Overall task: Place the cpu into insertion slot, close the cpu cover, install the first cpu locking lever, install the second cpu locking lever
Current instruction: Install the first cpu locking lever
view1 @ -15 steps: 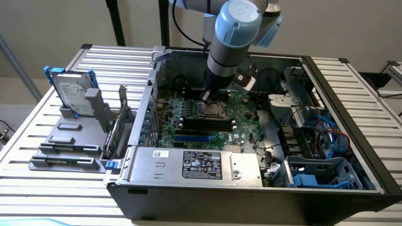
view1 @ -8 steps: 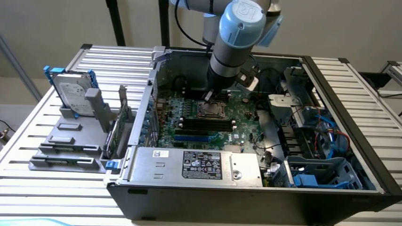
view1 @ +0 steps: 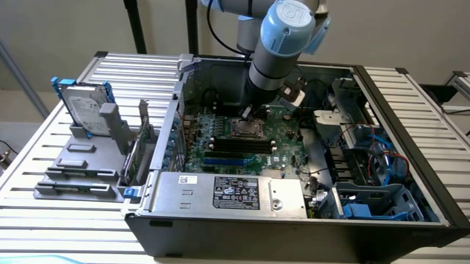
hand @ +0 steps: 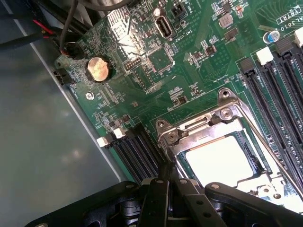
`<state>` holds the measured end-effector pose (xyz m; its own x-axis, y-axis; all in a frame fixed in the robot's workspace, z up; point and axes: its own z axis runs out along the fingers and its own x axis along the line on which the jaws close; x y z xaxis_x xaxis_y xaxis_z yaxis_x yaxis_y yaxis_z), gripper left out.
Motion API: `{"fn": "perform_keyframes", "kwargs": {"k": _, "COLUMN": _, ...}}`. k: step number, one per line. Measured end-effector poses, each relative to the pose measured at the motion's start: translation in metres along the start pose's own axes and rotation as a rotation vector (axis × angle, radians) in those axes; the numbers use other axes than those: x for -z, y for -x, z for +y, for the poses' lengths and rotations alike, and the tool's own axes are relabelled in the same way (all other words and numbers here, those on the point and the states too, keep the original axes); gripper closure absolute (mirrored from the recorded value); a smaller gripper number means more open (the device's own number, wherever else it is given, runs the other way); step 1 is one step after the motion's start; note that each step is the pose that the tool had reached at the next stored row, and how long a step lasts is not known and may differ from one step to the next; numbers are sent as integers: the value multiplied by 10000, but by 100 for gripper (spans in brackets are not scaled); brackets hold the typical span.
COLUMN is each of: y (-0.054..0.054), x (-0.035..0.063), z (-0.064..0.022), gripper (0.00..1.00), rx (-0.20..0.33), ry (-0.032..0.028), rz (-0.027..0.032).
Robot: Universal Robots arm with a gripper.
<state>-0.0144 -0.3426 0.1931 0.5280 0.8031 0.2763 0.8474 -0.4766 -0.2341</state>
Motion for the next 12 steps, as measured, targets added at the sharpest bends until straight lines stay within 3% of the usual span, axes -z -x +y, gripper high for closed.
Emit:
{"fn": "perform_keyframes", "kwargs": {"k": 8, "y": -8, "x": -12, "z": 23, "gripper": 89, "rx": 0, "ry": -1, "rz": 3}}
{"fn": "perform_keyframes", "kwargs": {"k": 12, "y": -9, "x": -18, "z": 29, "gripper": 89, "rx": 2, "ry": -24, "rz": 40}}
